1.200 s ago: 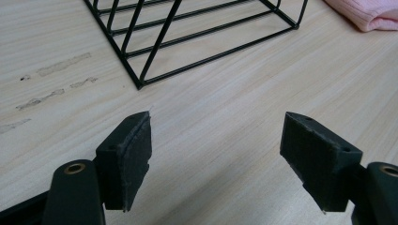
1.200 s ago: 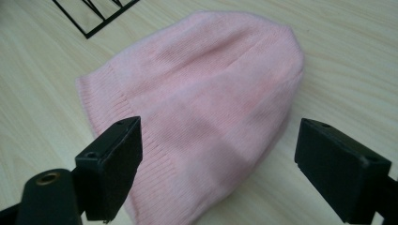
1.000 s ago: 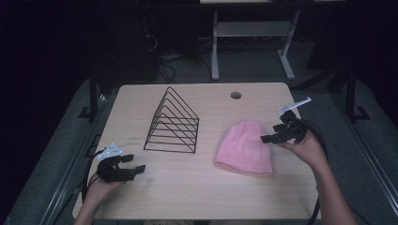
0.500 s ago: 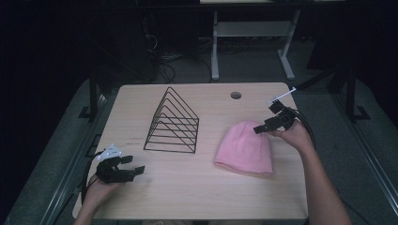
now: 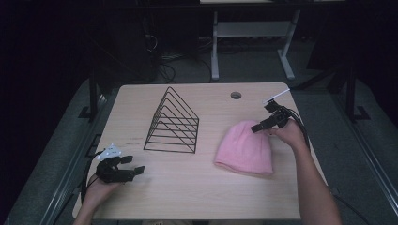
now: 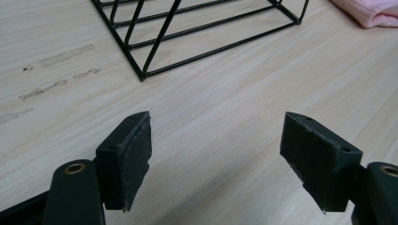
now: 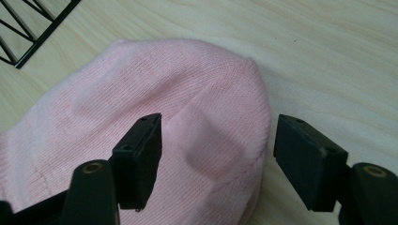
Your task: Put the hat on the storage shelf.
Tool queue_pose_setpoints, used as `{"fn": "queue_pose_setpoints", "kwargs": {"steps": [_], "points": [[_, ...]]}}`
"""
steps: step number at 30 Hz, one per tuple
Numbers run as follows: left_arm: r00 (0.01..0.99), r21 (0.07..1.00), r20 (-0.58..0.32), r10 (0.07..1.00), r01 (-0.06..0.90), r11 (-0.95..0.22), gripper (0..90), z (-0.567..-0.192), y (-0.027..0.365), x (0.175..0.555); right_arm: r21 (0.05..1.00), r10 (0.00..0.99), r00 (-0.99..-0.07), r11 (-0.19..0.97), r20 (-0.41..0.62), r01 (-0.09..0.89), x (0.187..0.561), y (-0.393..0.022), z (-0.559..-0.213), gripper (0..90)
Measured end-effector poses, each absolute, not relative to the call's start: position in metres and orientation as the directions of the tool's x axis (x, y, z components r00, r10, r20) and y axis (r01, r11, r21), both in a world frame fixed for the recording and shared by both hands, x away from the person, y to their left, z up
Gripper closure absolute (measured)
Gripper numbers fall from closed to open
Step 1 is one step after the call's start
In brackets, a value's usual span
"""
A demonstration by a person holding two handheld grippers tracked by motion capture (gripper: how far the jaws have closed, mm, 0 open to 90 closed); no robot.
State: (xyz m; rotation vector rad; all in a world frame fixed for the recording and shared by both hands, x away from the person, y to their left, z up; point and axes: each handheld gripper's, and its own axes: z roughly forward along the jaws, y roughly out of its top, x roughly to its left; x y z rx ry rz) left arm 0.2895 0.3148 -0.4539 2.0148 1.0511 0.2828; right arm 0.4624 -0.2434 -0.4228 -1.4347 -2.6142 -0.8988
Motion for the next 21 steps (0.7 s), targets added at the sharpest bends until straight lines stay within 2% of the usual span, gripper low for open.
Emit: {"fn": "queue_pose_setpoints", "kwargs": {"steps": [21], "points": [[0.626, 0.756, -0.156, 0.764, 0.573, -0.316, 25.4, -0.454, 0.317, 0.29, 0.391, 0.769, -0.521, 0.379, 0.371, 0.839, 0.473, -0.246, -0.452, 48.7]]}}
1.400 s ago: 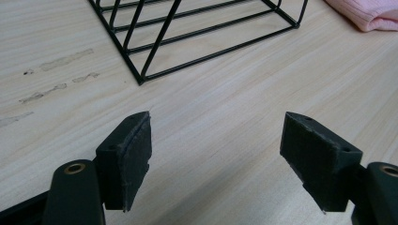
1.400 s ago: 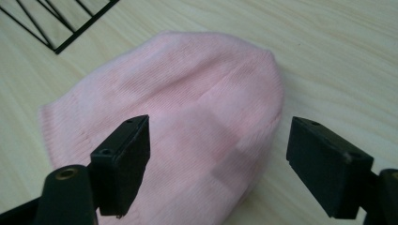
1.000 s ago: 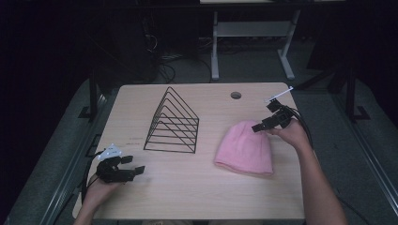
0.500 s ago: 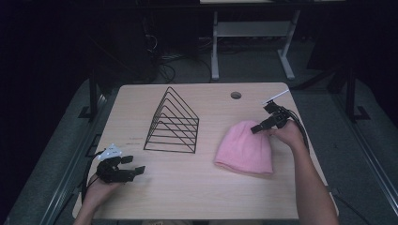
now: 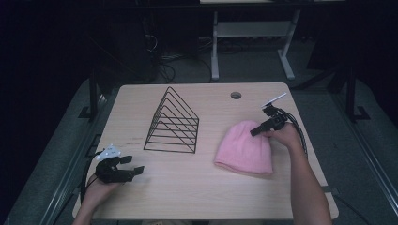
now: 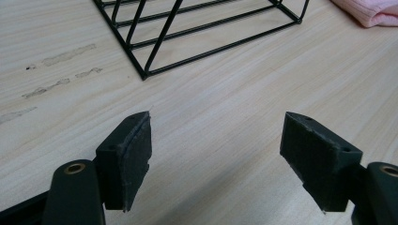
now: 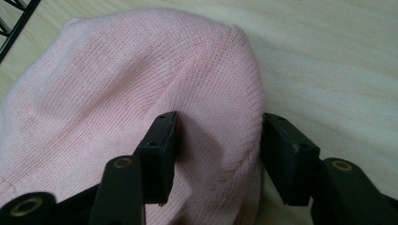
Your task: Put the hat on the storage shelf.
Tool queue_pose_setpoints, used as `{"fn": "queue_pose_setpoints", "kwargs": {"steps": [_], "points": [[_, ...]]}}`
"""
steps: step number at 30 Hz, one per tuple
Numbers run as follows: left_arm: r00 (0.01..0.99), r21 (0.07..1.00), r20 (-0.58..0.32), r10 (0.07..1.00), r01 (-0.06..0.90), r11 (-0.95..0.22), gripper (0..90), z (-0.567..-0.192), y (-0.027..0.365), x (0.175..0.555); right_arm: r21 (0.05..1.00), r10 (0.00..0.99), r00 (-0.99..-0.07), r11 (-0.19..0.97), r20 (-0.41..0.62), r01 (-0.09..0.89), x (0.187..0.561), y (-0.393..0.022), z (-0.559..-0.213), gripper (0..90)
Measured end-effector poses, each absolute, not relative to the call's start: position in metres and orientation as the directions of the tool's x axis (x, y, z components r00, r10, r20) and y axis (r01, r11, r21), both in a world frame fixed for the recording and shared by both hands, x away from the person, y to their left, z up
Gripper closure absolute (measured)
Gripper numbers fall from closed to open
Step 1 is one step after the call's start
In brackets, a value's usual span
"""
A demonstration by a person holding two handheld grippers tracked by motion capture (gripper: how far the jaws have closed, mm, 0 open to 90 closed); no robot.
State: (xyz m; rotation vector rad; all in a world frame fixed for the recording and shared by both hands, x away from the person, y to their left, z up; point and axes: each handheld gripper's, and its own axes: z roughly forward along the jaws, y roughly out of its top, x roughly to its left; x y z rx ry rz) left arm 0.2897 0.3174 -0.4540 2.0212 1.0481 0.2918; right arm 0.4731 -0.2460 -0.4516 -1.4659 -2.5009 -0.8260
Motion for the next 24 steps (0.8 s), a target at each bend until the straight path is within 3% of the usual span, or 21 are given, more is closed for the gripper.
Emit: {"fn": "queue_pose_setpoints", "kwargs": {"steps": [15, 24], "points": [[0.618, 0.754, -0.155, 0.771, 0.578, -0.311, 25.4, -0.4541, 0.3196, 0.291, 0.406, 0.73, -0.523, 0.358, 0.439, 0.841, 0.4731, -0.247, -0.4573, 70.6], [0.617, 0.753, -0.155, 0.772, 0.579, -0.312, 25.4, -0.4546, 0.3204, 0.2912, 0.427, 0.711, -0.519, 0.33, 0.473, 0.842, 0.4693, -0.2518, -0.4515, 74.8]]}}
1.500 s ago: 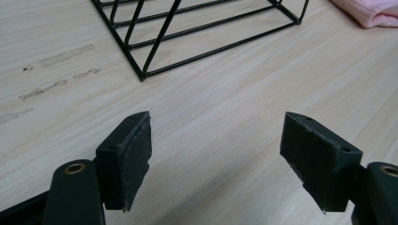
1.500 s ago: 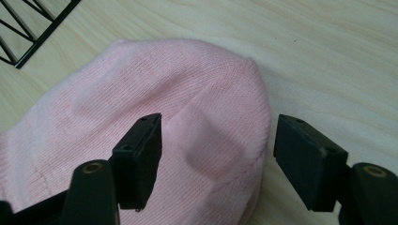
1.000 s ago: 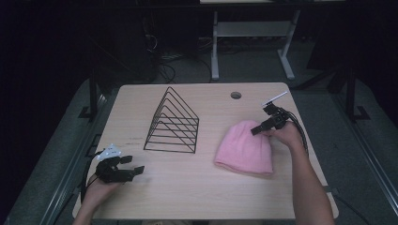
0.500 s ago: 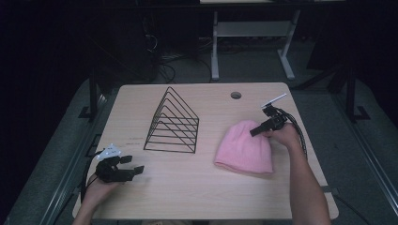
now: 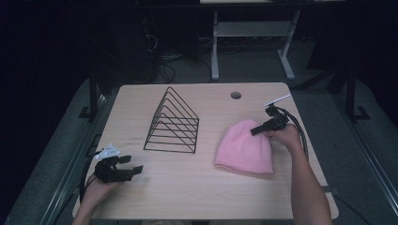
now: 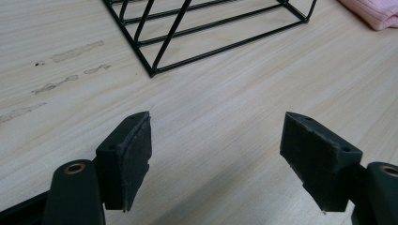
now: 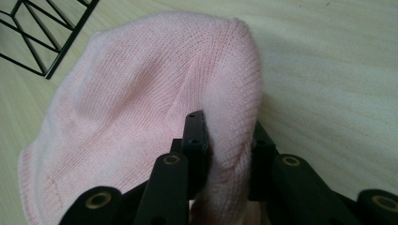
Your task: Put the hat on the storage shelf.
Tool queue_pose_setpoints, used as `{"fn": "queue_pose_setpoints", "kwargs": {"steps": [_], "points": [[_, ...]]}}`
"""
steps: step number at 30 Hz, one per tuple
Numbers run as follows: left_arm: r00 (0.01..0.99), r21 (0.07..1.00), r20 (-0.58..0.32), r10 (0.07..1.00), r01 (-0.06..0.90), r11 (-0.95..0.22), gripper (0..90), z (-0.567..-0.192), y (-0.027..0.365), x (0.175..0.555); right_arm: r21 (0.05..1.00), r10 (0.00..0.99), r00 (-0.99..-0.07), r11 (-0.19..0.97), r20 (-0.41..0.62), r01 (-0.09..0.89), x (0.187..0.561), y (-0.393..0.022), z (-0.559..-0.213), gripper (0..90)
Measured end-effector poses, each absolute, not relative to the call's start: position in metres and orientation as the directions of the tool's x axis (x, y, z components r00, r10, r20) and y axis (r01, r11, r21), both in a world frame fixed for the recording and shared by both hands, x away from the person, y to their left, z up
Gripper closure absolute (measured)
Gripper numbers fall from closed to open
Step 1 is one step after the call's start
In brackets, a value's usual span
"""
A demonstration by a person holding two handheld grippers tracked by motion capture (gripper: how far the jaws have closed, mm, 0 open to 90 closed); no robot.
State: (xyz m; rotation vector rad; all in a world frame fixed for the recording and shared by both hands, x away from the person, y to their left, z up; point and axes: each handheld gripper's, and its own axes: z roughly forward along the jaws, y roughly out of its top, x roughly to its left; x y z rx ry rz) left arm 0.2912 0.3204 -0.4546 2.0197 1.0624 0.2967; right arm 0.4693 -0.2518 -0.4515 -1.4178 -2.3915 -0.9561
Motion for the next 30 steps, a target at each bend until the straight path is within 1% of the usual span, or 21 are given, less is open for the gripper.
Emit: {"fn": "queue_pose_setpoints", "kwargs": {"steps": [10, 19, 30], "points": [[0.615, 0.753, -0.161, 0.772, 0.582, -0.307, 25.4, -0.455, 0.322, 0.291, 0.47, 0.686, -0.56, 0.345, 0.464, 0.812, 0.465, -0.25, -0.43, 75.4], [0.619, 0.752, -0.165, 0.768, 0.583, -0.308, 25.4, -0.453, 0.321, 0.289, 0.527, 0.656, -0.602, 0.347, 0.455, 0.776, 0.459, -0.245, -0.4, 75.8], [0.633, 0.755, -0.162, 0.757, 0.574, -0.319, 25.5, -0.446, 0.321, 0.29, 0.596, 0.615, -0.672, 0.376, 0.412, 0.709, 0.45, -0.237, -0.36, 76.5]]}}
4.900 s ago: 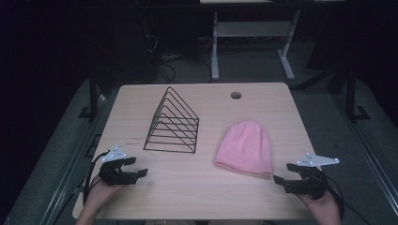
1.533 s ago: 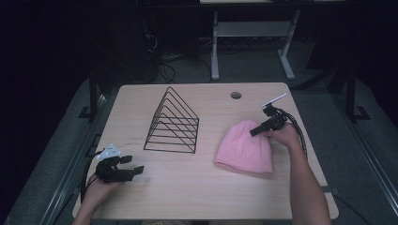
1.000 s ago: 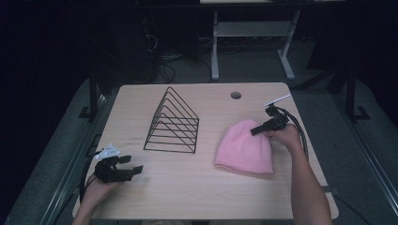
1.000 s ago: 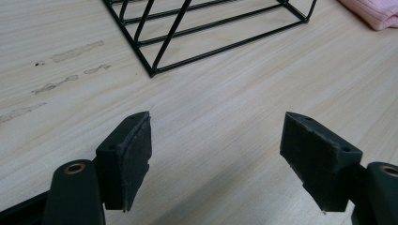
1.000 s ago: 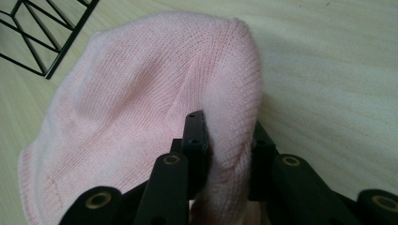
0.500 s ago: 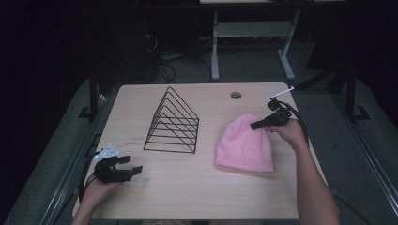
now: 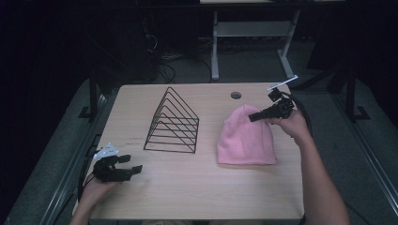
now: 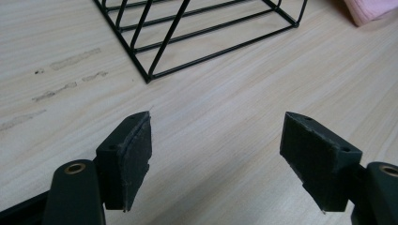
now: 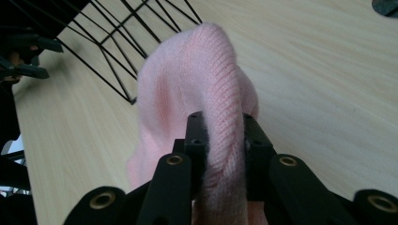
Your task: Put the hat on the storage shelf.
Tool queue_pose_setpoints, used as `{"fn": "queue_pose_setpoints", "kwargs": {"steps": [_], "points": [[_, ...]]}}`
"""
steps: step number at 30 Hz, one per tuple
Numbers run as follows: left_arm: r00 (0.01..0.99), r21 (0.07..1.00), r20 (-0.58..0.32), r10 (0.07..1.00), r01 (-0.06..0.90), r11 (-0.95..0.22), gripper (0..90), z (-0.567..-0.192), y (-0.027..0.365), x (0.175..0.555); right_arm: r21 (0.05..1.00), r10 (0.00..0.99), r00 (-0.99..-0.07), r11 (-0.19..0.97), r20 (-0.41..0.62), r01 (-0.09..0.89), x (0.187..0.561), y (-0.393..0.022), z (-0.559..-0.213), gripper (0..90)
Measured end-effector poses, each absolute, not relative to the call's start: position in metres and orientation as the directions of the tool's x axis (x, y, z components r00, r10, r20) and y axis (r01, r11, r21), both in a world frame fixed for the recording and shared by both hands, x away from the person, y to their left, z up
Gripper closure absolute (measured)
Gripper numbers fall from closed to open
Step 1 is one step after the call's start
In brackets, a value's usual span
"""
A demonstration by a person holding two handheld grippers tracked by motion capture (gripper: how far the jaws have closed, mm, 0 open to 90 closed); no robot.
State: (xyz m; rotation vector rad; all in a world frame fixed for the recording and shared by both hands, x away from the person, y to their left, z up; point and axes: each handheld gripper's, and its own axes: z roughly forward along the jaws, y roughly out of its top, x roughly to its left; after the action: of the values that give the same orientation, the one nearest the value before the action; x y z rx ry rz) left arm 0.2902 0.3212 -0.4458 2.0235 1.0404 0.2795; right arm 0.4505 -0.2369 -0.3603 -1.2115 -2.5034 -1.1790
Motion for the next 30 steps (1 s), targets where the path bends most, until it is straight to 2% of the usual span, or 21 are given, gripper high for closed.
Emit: {"fn": "queue_pose_setpoints", "kwargs": {"steps": [11, 30], "points": [[0.667, 0.759, -0.159, 0.728, 0.554, -0.343, 25.6, -0.432, 0.322, 0.294, 0.657, 0.582, -0.729, 0.397, 0.36, 0.641, 0.441, -0.227, -0.325, 76.7], [0.737, 0.764, -0.151, 0.659, 0.51, -0.395, 25.6, -0.396, 0.321, 0.306, 0.721, 0.551, -0.78, 0.406, 0.296, 0.561, 0.434, -0.217, -0.283, 76.7]]}}
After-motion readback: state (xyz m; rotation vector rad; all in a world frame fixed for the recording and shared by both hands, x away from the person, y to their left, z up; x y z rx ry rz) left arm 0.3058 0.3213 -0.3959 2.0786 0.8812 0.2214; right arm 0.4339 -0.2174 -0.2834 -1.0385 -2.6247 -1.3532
